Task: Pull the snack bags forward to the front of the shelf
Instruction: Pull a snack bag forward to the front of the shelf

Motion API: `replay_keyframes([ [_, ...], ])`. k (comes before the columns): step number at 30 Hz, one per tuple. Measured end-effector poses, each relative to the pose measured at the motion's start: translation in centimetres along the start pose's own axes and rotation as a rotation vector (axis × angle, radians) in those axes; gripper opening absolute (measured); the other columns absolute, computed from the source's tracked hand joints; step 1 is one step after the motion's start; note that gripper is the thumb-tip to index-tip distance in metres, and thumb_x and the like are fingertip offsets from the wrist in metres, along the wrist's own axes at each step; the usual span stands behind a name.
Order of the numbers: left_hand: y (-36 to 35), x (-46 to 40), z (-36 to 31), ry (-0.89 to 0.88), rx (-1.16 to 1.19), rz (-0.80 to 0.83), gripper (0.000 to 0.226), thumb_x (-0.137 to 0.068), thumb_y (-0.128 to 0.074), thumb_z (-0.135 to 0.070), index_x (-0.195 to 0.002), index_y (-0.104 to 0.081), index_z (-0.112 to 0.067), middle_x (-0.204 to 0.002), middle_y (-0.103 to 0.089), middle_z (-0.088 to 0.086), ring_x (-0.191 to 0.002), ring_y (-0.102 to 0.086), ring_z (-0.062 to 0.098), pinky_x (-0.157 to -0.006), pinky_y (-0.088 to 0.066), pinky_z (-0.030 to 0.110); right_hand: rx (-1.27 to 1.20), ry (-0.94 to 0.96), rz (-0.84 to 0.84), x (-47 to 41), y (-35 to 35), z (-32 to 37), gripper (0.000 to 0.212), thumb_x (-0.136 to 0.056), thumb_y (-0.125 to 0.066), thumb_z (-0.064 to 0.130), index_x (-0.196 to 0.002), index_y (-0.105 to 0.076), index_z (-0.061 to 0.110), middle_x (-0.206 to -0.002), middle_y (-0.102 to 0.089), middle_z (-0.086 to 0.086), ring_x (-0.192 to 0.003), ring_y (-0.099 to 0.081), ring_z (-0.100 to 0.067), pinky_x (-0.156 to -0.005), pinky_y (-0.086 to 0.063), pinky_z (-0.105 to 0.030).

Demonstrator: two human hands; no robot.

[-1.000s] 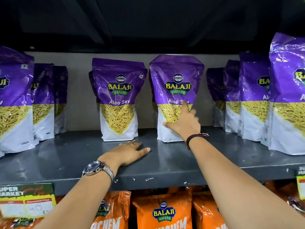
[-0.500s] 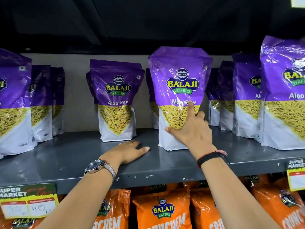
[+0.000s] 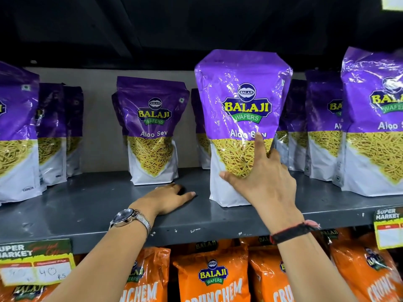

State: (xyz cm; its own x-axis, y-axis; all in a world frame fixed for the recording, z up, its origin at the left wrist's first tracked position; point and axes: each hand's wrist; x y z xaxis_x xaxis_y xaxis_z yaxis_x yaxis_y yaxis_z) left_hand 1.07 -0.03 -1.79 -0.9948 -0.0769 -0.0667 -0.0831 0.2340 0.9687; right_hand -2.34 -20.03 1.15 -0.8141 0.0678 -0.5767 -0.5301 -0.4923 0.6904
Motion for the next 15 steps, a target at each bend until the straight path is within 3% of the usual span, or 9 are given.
replay_keyframes([
  [15,0.1,0.4,-0.2,0.003,0.014,-0.011,0.064,-0.090,-0.032,-0.058,-0.142,-0.037,-0.021,-0.153,-0.034,0.004,-0.141,-0.031,0.024,-0.113,-0.025,0.032,0.034,0.003,-0.025,1.2,0.7,-0.1,0.106,-0.074,-0.063,0.064,-0.150,-0.001,0.026,-0.146,-0.031,-0.014,-0.123,-0.047,-0.036,-0.086,-0.049,-0.040],
])
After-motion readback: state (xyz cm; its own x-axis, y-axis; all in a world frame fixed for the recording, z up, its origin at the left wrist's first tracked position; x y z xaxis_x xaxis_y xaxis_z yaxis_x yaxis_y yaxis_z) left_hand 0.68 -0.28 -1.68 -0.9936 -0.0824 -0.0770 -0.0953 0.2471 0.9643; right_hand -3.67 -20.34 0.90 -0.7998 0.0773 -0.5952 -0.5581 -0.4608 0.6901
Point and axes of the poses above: each hand's wrist, its own x-axis away from the middle knuckle, its own y-axis out of the back of the hand, z = x × y
